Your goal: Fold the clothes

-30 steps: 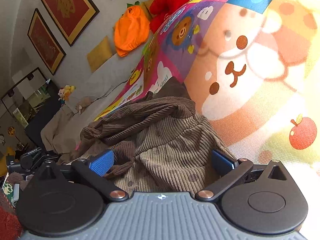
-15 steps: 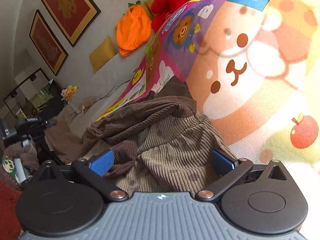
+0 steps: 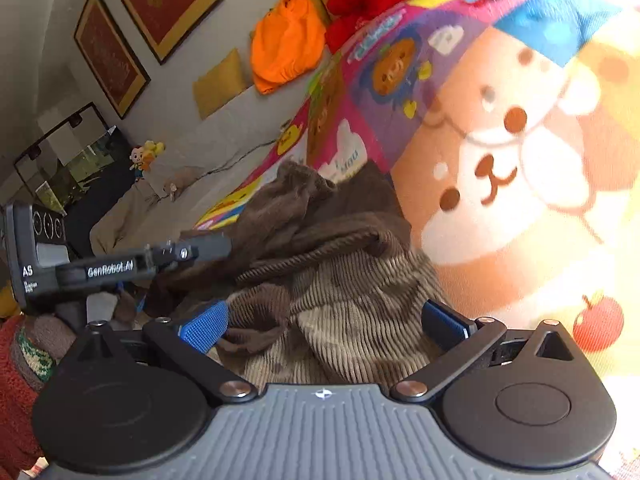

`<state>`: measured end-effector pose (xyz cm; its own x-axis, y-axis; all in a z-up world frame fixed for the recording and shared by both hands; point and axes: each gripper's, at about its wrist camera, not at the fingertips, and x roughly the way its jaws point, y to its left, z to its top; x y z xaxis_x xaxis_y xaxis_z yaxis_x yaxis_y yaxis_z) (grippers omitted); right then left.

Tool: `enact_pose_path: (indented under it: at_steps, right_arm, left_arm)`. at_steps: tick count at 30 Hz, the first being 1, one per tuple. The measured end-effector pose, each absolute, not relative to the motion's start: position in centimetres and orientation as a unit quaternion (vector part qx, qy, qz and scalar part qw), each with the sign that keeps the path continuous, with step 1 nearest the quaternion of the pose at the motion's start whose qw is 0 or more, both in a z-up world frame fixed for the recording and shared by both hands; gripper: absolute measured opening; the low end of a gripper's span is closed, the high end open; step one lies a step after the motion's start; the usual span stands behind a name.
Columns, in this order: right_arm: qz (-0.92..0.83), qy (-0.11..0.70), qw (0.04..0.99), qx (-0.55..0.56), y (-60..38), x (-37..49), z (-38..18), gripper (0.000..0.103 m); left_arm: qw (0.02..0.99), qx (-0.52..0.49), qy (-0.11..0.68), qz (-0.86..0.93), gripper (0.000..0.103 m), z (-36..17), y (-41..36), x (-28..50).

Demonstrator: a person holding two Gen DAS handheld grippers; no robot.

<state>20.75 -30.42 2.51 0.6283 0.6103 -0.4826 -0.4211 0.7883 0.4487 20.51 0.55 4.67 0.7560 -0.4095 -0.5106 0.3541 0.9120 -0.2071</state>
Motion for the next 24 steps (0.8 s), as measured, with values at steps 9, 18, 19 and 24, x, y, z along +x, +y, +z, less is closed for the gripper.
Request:
enact_pose_path:
  at_steps: [9,18,19,24]
  right_arm:
    - [0.287,0.286,0.909,0.098,-23.1,29.9,8.5,0.093]
    - [0.300,0.328,0.895,0.034,-16.9,33.1,6.5,0.016]
    - [0.318,0.289,0.903,0.026,-17.2,32.1,8.0,0.015]
    - [0.295,0.221,0.923,-0.111,-20.1,28.1,9.6,0.023]
  left_arm:
    - [0.896,-0.099,0.371,-0.225,0.096,0.9,3.6,19.2]
    - [0.900,-0.125,0.327,-0.259,0.097,3.9,5.1,17.5]
    - [0.903,-0.129,0.313,-0.265,0.098,4.7,5.4,17.2]
    - [0.911,-0.135,0.268,-0.282,0.102,7.1,6.8,16.7]
